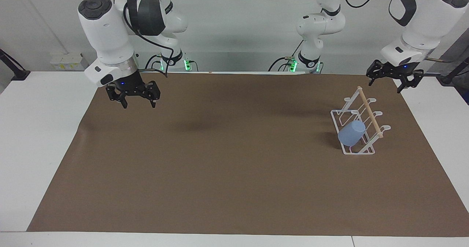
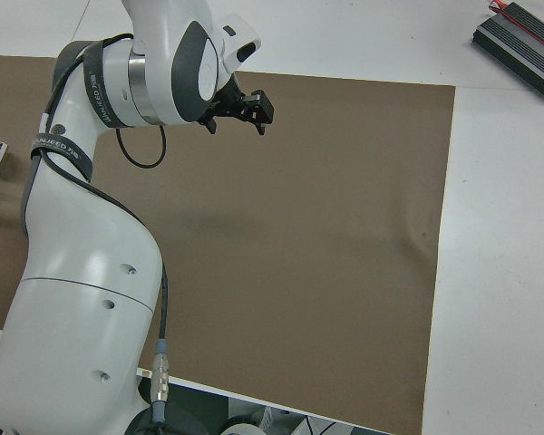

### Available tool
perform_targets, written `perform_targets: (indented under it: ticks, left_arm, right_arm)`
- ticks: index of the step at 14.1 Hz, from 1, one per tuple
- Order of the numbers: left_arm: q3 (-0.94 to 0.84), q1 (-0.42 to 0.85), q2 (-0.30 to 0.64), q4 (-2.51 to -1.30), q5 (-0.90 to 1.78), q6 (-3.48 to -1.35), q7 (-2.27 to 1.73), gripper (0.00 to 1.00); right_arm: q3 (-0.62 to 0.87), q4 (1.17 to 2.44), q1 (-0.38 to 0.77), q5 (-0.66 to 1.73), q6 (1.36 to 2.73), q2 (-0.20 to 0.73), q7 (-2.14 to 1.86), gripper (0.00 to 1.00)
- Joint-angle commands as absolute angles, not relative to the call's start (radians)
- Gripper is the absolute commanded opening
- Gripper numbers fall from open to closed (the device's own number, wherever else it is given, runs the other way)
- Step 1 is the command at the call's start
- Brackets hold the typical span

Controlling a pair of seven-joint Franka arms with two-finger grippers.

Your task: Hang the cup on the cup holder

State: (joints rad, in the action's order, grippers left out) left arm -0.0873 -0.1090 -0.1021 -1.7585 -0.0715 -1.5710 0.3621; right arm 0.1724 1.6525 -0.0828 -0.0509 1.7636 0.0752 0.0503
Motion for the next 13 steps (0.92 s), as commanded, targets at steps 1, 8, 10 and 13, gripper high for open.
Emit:
perform_targets:
  ticks: [1, 8, 10, 13]
  left_arm:
    - [-0.1, -0.101, -0.086, -1.706, -0.015, -1.511, 0.187, 1.0]
    - [-0.074, -0.009, -0.055, -1.649, -0.014, -1.534, 0.141, 1.0]
    - [0.033, 0.09, -0.037, -1.628, -0.009, -1.534, 0.141, 1.0]
    - [0.069, 0.097, -0.034, -1.623, 0.017, -1.536, 0.141, 1.0]
  right_arm:
    - [0.179, 1.671, -0.097, -0.026, 1.772, 0.064, 0.041, 1.0]
    - [0.179, 1.671, -0.097, -0.026, 1.77, 0.064, 0.041, 1.0]
    - [0.178, 1.669, -0.097, -0.026, 1.77, 0.064, 0.041, 1.0]
    - [0.179, 1.67, -0.097, -0.026, 1.772, 0.063, 0.041, 1.0]
